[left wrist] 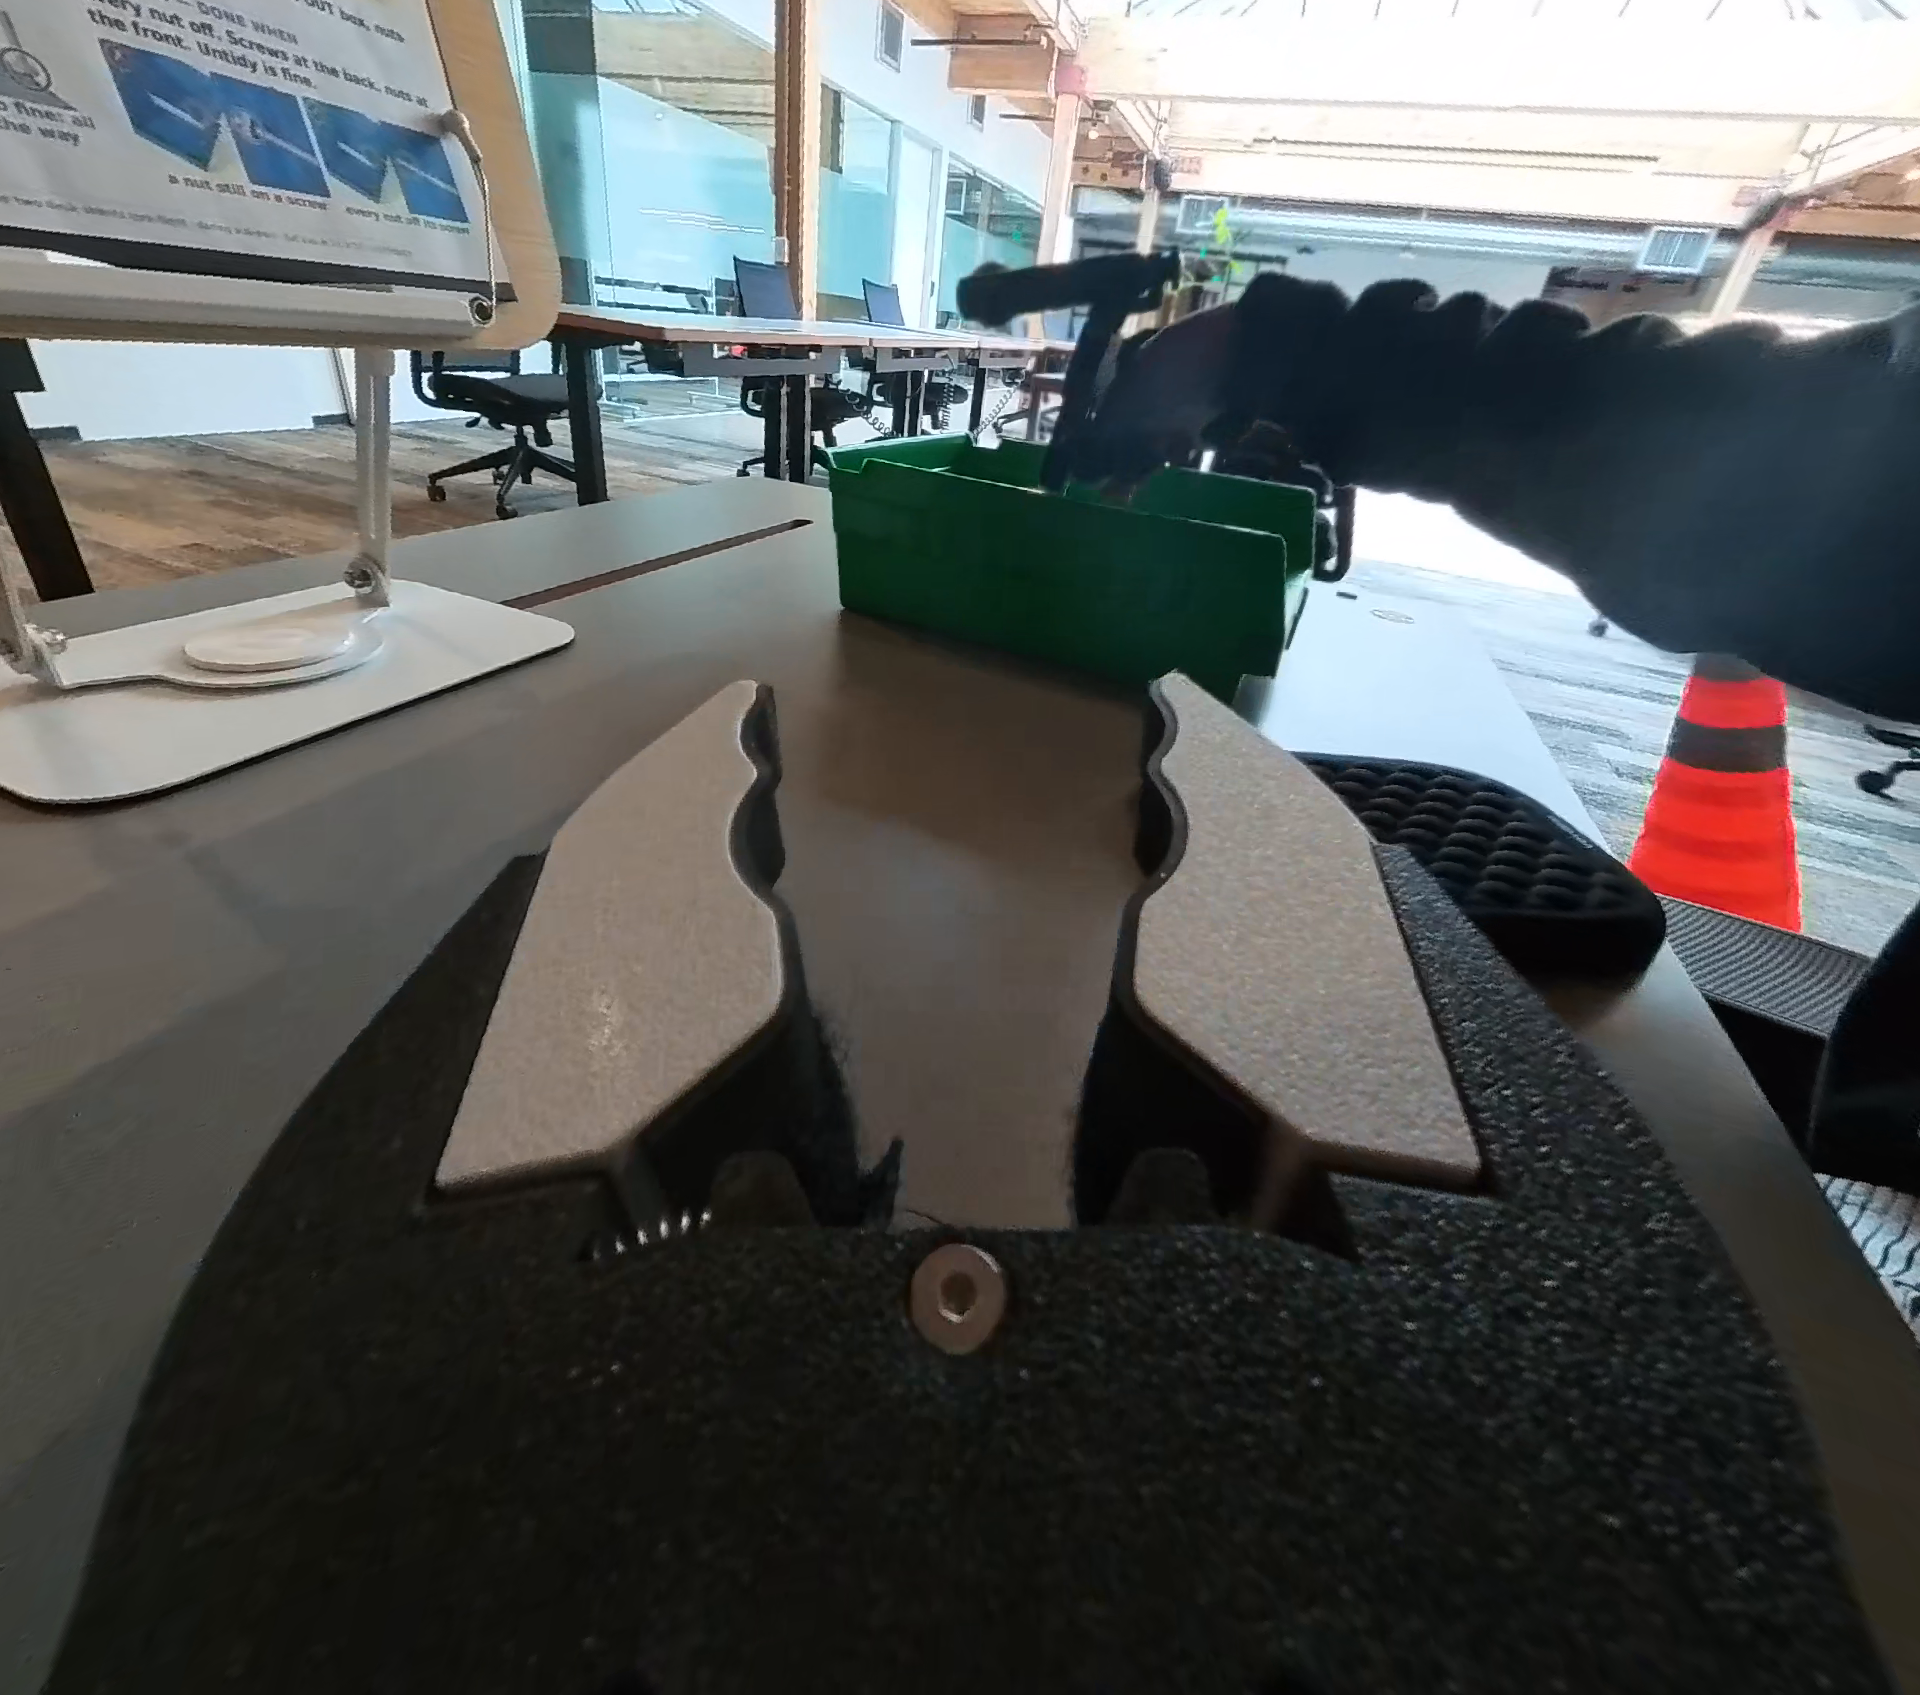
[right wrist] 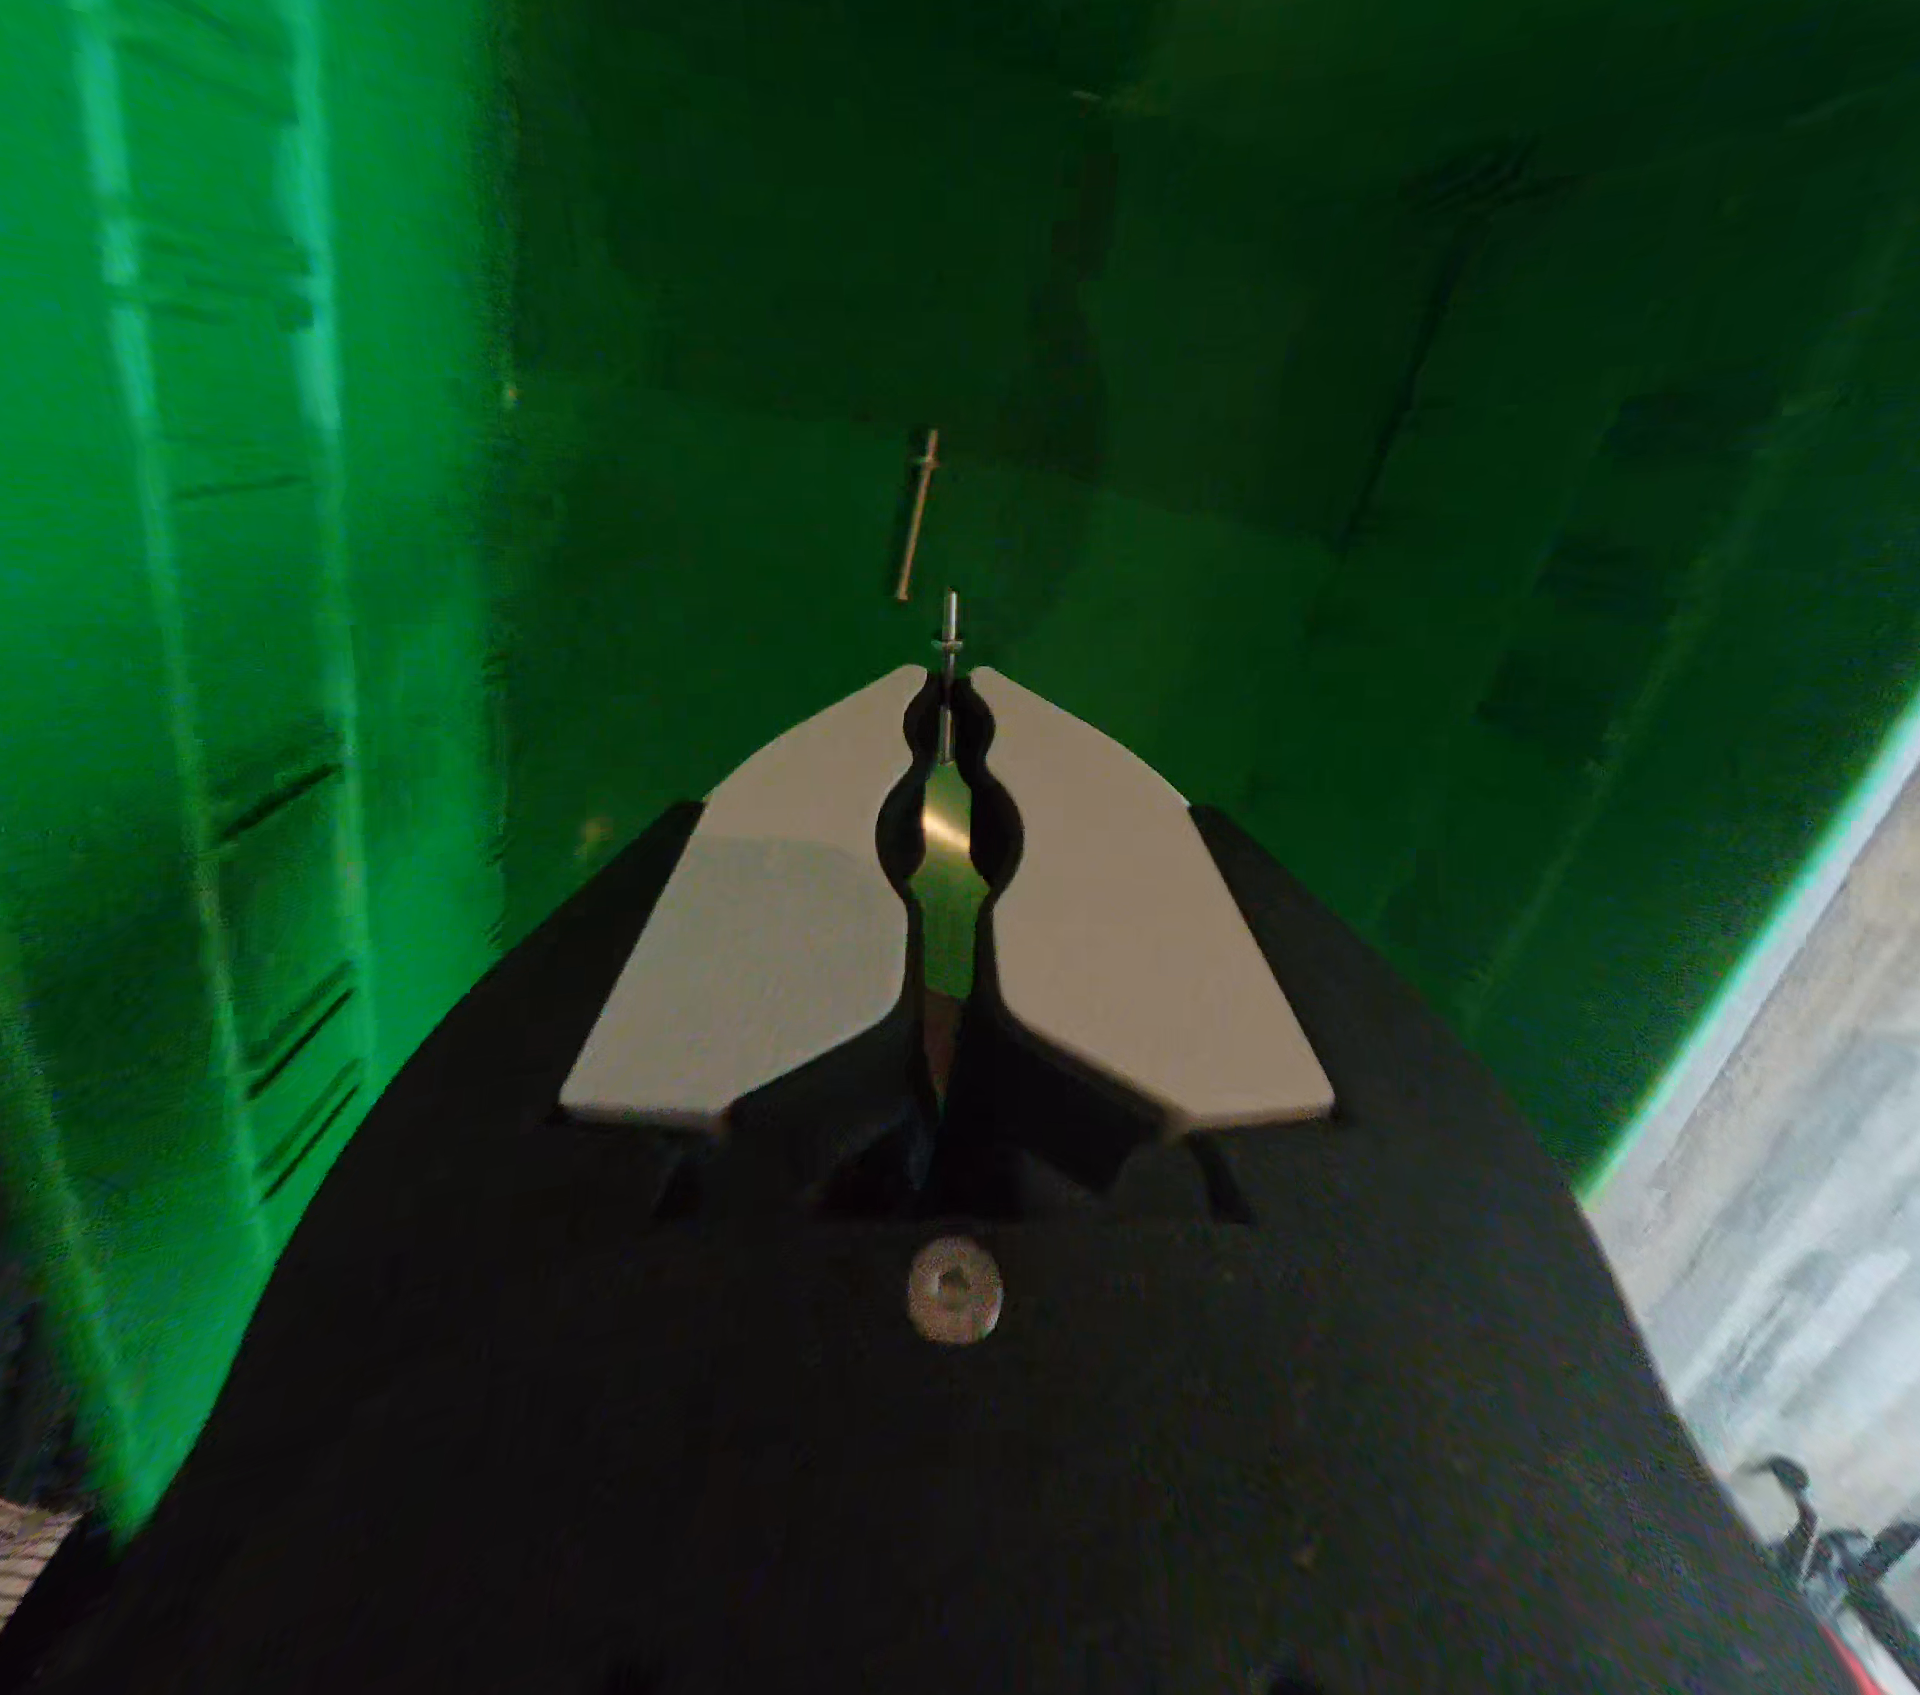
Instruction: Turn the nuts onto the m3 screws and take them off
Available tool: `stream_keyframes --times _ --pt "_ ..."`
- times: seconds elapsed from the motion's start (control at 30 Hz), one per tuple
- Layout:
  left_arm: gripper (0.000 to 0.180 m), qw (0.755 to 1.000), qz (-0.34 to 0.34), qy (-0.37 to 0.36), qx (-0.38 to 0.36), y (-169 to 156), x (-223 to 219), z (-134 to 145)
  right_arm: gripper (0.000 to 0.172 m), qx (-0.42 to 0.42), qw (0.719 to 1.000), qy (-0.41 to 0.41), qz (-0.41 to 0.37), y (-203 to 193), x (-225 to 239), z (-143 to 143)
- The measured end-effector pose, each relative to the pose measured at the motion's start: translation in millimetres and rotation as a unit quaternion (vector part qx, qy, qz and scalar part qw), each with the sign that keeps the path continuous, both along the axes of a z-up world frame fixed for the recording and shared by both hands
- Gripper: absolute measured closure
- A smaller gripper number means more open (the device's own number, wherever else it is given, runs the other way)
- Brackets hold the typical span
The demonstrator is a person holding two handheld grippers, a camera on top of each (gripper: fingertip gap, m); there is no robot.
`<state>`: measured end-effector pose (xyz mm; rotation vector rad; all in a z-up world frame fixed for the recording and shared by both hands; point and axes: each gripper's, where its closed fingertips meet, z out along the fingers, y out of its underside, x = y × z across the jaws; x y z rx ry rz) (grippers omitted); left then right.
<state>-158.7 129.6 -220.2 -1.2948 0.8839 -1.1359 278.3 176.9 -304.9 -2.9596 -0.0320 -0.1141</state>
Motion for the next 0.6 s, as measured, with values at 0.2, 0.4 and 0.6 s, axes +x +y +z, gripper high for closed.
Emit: stream_keyframes --times 0.2,0.4,0.6 --pt "0.119 1.000 0.003 0.001 0.005 2.0 -1.3 -0.3 0.170 -0.025 0.999 0.009 -0.027 8.7 10.4 -23.4" --pt "0.118 1.000 0.003 0.006 0.008 2.4 -0.3 -1.7 0.170 -0.022 0.999 0.014 -0.036 15.1 13.0 -32.3" --pt "0.118 1.000 0.002 0.005 0.009 2.2 -0.3 -1.7 0.170 -0.018 0.999 0.023 -0.042 18.5 11.9 -37.9"
